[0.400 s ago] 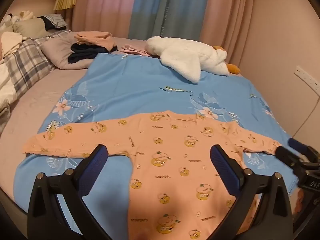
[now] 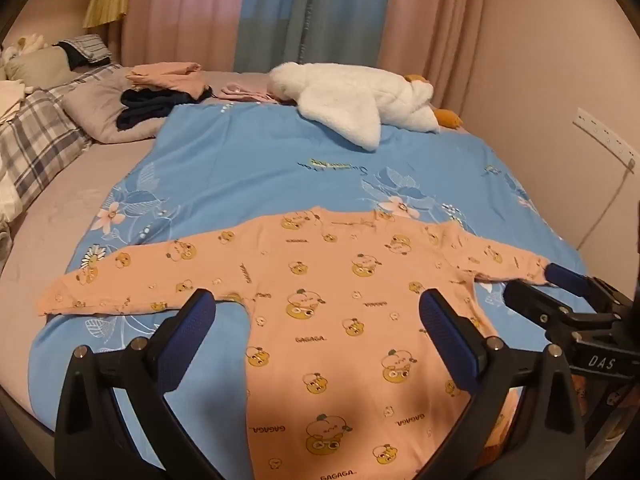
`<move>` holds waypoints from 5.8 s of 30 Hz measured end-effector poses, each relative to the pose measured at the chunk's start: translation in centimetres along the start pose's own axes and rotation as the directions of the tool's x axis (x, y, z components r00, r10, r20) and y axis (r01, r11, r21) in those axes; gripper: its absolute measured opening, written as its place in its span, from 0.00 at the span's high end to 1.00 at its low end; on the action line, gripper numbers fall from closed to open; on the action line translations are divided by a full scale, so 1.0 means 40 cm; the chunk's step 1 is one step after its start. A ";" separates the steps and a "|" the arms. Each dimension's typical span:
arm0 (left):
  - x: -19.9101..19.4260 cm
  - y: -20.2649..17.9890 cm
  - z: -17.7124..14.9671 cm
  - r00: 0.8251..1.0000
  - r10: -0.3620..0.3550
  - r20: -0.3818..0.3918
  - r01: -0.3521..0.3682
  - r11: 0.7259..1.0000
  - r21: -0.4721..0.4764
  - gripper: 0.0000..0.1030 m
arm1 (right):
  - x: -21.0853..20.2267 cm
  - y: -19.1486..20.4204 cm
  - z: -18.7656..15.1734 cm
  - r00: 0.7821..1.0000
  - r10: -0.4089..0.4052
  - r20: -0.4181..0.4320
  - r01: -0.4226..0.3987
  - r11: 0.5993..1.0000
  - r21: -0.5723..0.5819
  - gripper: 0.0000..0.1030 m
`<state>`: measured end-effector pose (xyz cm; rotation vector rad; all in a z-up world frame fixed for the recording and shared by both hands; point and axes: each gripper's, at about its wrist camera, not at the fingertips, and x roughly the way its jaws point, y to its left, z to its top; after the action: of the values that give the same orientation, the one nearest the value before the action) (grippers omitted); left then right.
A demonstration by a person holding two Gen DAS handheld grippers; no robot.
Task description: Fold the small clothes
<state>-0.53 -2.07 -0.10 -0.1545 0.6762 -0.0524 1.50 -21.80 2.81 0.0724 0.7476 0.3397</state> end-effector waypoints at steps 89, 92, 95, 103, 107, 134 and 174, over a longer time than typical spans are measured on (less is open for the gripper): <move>0.041 -0.025 -0.045 0.992 -0.026 -0.120 0.025 1.000 -0.006 0.03 | 0.022 -0.001 -0.039 0.994 0.077 -0.076 -0.071 0.994 0.078 0.01; 0.038 -0.026 -0.044 0.993 -0.029 -0.118 0.028 1.000 -0.006 0.03 | 0.023 0.000 -0.039 0.994 0.077 -0.077 -0.071 0.994 0.078 0.01; 0.036 -0.026 -0.044 0.993 -0.032 -0.116 0.032 0.999 -0.008 0.03 | 0.022 -0.003 -0.037 0.994 0.075 -0.076 -0.069 0.994 0.083 0.01; 0.037 -0.030 -0.043 0.992 -0.040 -0.122 0.039 0.999 -0.008 0.04 | 0.018 -0.012 -0.037 0.995 0.068 -0.070 -0.060 0.993 0.098 0.01; 0.037 -0.031 -0.044 0.992 -0.041 -0.123 0.040 0.999 -0.009 0.04 | 0.018 -0.015 -0.038 0.995 0.070 -0.073 -0.062 0.992 0.109 0.02; 0.203 0.017 -0.102 0.955 -0.086 -0.284 0.055 0.992 -0.116 0.28 | 0.010 -0.407 -0.080 0.995 -0.087 -0.054 0.102 0.844 0.526 0.16; 0.317 0.056 -0.154 0.903 -0.156 -0.401 0.075 0.975 -0.211 0.52 | -0.002 -0.795 0.040 0.849 -0.528 -0.018 0.406 0.629 0.663 0.95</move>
<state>5.47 -1.90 -13.04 -0.3767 1.1007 -0.1384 11.34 -51.73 -1.84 0.5535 0.6452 -0.4529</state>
